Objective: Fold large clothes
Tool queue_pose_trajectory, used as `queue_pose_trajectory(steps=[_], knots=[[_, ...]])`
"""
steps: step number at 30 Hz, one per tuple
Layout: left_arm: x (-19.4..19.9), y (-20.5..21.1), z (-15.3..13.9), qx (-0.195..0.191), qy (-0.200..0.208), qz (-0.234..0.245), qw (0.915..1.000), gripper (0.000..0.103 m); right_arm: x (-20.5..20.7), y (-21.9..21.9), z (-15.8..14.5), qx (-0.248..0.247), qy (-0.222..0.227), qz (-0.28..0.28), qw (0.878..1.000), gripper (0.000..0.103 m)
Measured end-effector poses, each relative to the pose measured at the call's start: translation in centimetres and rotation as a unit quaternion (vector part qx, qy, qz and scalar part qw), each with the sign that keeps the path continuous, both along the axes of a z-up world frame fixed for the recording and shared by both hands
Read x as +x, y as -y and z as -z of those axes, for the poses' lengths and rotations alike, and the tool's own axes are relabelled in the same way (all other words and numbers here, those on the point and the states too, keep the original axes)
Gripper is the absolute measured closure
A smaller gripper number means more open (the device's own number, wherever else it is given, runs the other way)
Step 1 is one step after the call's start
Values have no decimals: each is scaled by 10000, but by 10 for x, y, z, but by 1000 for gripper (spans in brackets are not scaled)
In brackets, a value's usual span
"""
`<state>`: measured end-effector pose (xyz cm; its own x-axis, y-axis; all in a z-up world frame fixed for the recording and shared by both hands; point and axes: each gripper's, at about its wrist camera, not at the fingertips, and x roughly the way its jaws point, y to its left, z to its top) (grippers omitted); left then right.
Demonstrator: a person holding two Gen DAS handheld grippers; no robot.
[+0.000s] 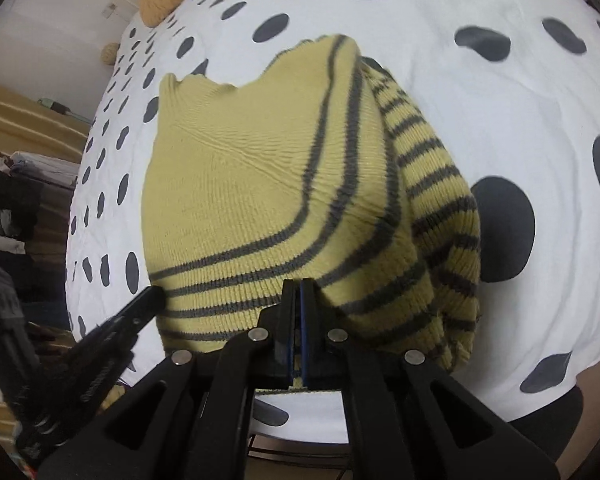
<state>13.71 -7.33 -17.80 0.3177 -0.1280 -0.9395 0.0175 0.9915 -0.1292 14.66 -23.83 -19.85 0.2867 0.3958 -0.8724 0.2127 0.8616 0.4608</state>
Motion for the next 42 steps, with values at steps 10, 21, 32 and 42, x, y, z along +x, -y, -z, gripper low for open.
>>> queue_pose_trajectory(steps=[10,21,32,42], knots=[[3,11,-2,-248,-144,133,9995,99,4,-2,-47,-575,280,-108,9979,99],[-30,-46,-19,-793,-38,-541,9954,96,-31,45,-37,42,327,447,9985,73],[-22,-46,-31,-1142,344,-384,9921,95,-45,55,-54,323,1056,437,9929,47],[13,-41,-20,-521,163,-263,9982,78,-12,41,-23,370,594,448,9965,76]])
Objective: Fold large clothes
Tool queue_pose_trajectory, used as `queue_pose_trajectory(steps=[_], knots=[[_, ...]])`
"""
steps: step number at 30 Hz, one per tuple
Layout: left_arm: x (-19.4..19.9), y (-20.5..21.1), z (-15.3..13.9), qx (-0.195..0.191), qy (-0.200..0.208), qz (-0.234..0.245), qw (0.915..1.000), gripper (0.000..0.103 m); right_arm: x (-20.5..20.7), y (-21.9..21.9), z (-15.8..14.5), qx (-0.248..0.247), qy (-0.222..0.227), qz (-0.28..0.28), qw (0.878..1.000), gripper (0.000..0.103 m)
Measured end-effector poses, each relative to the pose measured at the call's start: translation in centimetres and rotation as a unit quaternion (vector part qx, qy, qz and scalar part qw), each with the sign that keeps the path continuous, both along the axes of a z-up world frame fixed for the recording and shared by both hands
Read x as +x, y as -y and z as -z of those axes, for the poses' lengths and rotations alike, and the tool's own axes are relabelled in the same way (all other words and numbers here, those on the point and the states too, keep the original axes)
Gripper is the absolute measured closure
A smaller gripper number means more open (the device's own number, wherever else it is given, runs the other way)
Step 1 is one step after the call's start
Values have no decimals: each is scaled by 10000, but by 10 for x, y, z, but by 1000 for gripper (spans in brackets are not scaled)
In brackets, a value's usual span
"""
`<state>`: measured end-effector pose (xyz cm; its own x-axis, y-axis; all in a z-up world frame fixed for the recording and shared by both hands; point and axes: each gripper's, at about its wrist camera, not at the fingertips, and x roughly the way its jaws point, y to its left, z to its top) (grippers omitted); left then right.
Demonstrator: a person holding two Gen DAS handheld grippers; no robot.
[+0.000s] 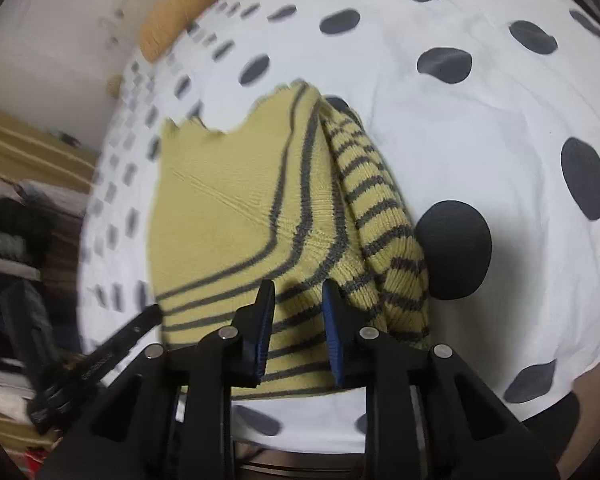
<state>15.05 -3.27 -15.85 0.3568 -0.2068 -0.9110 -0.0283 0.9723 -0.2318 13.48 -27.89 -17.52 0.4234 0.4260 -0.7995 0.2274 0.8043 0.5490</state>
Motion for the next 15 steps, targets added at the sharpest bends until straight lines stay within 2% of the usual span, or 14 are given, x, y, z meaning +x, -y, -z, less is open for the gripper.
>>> queue_pose_trajectory(steps=[1,2,3,4,6,8,10,11,13,15], knots=[[6,-10,-6,-178,61,-89,9998,63,-5,7,-6,104,115,33,9999,67],[15,-23,-10,-464,100,-175,9987,53,-12,14,-11,119,183,89,9997,46],[24,-30,-11,-615,104,-184,9979,38,-18,23,-13,74,203,182,9996,33],[34,-35,-10,-678,86,-147,9976,37,-25,33,-13,60,218,264,9994,21],[54,-39,0,-644,39,-89,9979,37,-35,51,-3,210,195,320,9991,21],[75,-38,17,-601,-66,-40,9982,37,-40,64,18,487,-45,380,9981,21],[90,-35,35,-786,-255,6,9966,37,-43,69,43,930,-181,405,9947,21],[97,-31,44,-934,-331,69,9951,37,-44,70,51,1161,-157,417,9922,21],[108,-21,54,-938,-333,127,9950,37,-40,67,65,1679,1,369,9851,21],[121,-14,60,-943,-304,207,9949,37,-30,58,76,1862,33,306,9820,20]])
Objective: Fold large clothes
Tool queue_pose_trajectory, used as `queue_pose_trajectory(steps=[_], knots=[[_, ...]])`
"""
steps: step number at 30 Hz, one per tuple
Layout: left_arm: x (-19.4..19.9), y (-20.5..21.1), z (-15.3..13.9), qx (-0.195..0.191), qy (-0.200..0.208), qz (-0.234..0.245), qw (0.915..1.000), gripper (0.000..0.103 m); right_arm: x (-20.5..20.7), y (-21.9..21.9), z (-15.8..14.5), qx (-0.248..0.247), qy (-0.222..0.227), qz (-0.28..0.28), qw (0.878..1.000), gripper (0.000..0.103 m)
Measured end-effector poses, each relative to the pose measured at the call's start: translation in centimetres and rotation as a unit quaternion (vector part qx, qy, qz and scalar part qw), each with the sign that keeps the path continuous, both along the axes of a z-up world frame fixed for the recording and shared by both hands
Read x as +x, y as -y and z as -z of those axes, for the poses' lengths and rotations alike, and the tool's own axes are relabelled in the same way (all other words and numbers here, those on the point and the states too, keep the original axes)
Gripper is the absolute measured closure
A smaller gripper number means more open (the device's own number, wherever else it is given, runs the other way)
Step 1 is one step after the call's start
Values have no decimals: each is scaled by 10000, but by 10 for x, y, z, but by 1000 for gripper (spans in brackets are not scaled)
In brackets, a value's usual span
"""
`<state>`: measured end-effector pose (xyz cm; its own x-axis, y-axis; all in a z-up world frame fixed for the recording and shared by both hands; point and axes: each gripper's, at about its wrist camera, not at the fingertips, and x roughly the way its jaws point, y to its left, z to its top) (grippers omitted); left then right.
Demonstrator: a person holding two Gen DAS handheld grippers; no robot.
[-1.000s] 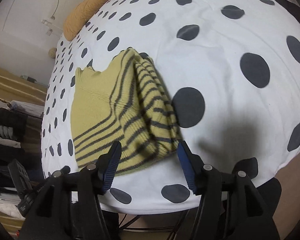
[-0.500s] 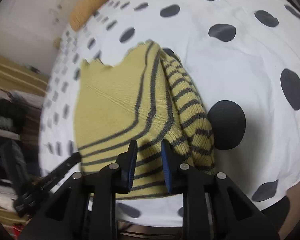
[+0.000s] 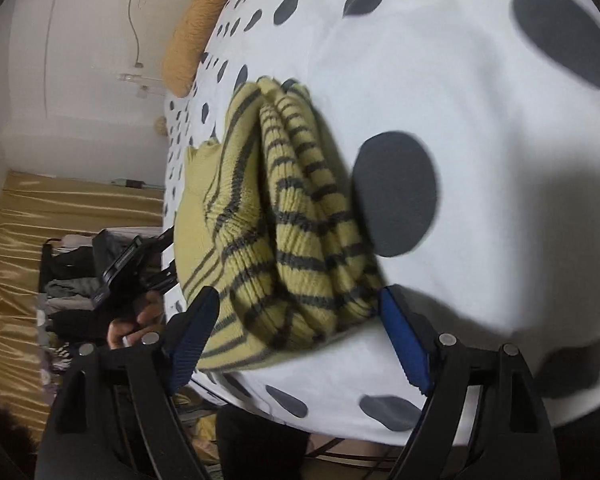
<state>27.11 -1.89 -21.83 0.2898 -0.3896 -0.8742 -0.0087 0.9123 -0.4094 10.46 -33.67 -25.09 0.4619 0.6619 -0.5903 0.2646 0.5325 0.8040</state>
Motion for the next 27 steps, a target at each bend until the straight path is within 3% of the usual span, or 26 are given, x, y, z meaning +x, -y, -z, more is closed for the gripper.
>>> queue_pose_trajectory(steps=[6,9,13,17,19,23,27], knots=[[31,12,12,-237,17,228,9995,36,32,-16,7,-197,103,-265,9994,20],[41,9,17,-42,13,105,9999,26,41,-24,8,-336,232,-558,9976,17],[28,-17,3,342,216,-383,9984,24,38,-24,3,-356,284,-648,9969,16],[14,-21,23,-448,-227,-268,9984,22,35,-22,4,-279,396,-648,9967,16],[13,-14,29,-718,-246,-314,9966,22,37,-21,6,-256,376,-649,9969,16],[28,1,34,-1046,-351,-349,9933,21,34,-17,5,-283,410,-710,9962,16],[48,23,43,-974,-491,-7,9940,20,35,-22,5,-272,421,-774,9957,18]])
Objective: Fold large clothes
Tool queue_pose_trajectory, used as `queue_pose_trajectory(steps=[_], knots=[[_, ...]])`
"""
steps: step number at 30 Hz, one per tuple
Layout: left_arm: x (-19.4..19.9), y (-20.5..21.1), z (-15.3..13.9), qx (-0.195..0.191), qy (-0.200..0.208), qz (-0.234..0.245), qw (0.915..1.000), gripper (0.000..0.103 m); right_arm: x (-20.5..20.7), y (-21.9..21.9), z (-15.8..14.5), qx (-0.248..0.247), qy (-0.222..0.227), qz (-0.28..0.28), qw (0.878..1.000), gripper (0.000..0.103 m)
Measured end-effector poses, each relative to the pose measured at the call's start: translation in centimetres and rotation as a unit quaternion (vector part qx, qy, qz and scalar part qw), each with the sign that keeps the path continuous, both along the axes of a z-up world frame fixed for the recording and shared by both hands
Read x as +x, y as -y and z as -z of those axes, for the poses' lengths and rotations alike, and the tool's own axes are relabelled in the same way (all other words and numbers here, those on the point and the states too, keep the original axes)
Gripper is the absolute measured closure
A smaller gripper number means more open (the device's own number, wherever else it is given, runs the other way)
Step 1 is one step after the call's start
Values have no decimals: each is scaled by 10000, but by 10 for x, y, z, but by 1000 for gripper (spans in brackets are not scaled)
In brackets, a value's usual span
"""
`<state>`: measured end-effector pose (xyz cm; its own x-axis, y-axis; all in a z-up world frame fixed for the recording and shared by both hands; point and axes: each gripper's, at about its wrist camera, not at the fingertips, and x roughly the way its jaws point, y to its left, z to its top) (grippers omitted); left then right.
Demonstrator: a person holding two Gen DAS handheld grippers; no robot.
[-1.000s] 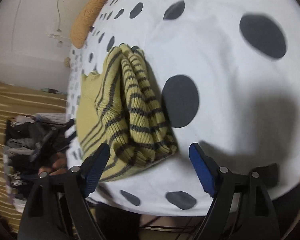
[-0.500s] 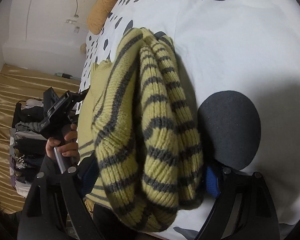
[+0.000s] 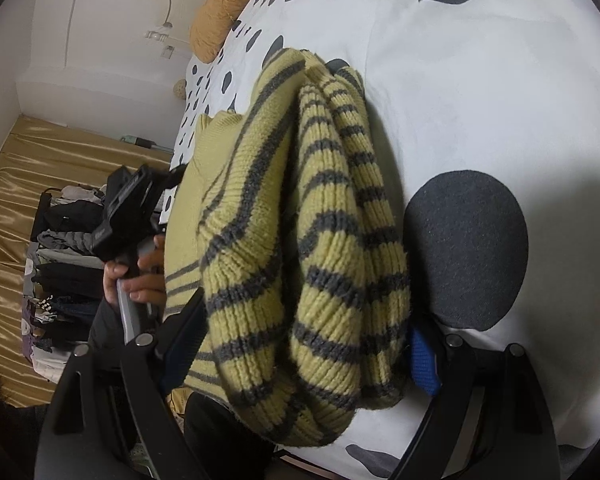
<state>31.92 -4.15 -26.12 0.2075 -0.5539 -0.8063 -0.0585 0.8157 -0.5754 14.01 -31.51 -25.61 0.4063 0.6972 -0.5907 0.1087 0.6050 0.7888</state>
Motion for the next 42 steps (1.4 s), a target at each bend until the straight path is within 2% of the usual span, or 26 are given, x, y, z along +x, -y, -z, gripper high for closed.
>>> queue_pose_trajectory(steps=[1,2,4,8,9,10,12,13,15,16,18,19,20,21,22,24,26,28,30,32,34,35,36,37,40,42], knots=[[2,3,1,-43,-5,23,10000,33,1,0,0,3,-16,20,10000,21],[3,5,-2,-68,40,51,10000,41,-1,1,0,14,-29,75,10000,28],[2,8,-9,158,141,84,9997,63,-2,2,0,133,-20,159,9998,39],[-4,-7,-25,58,234,-163,9996,73,-8,3,-5,390,-24,314,9987,47],[-5,-11,-33,34,313,-218,9993,78,-9,3,-8,493,-2,349,9982,48],[-5,-15,-45,84,440,-266,9986,88,-9,2,-11,675,28,391,9970,49],[-2,-26,-74,242,801,-251,9962,93,-6,-1,-19,971,90,422,9943,49],[1,-33,-88,321,975,-302,9943,103,-3,-5,-24,1046,121,388,9937,49],[15,-55,-121,367,1364,-425,9891,103,5,-20,-32,1254,224,301,9914,49],[24,-65,-130,395,1355,-426,9891,103,11,-29,-36,1382,303,229,9897,50],[38,-85,-139,748,1337,-636,9861,102,24,-45,-39,1279,355,130,9911,50],[42,-92,-136,794,1236,-636,9871,91,29,-50,-40,1142,336,133,9928,50],[43,-97,-123,664,937,-524,9920,78,30,-50,-39,1117,303,186,9931,50],[41,-96,-110,500,683,-411,9956,46,28,-47,-34,1151,240,272,9927,50],[34,-93,-94,274,456,-255,9983,33,24,-43,-31,1120,193,336,9930,50],[17,-81,-65,-63,194,-6,9998,33,13,-32,-27,927,78,420,9948,50],[3,-62,-40,-158,-18,194,9997,32,5,-23,-21,835,-53,503,9952,50],[-6,-52,-23,-242,-123,179,9995,31,1,-20,-16,777,-139,548,9954,50],[-7,-47,-14,-640,-176,85,9978,29,0,-18,-13,730,-146,546,9957,50],[-2,-36,-11,-902,-199,200,9955,26,0,-15,-8,706,-217,540,9958,50],[5,-18,-8,-793,-210,458,9956,27,-3,-11,-3,690,-293,577,9955,50],[8,-5,-4,-533,-235,602,9965,32,-5,-10,1,715,-320,599,9951,50],[9,3,-1,-332,-241,668,9969,45,-7,-8,5,774,-360,651,9942,50],[10,10,0,-144,-242,700,9972,54,-9,-7,8,851,-377,708,9931,50],[8,9,-16,-118,-44,638,9979,68,-10,-8,4,926,-369,819,9916,51],[4,0,-35,-134,192,583,9980,70,-9,-11,-9,997,-232,764,9918,51]])
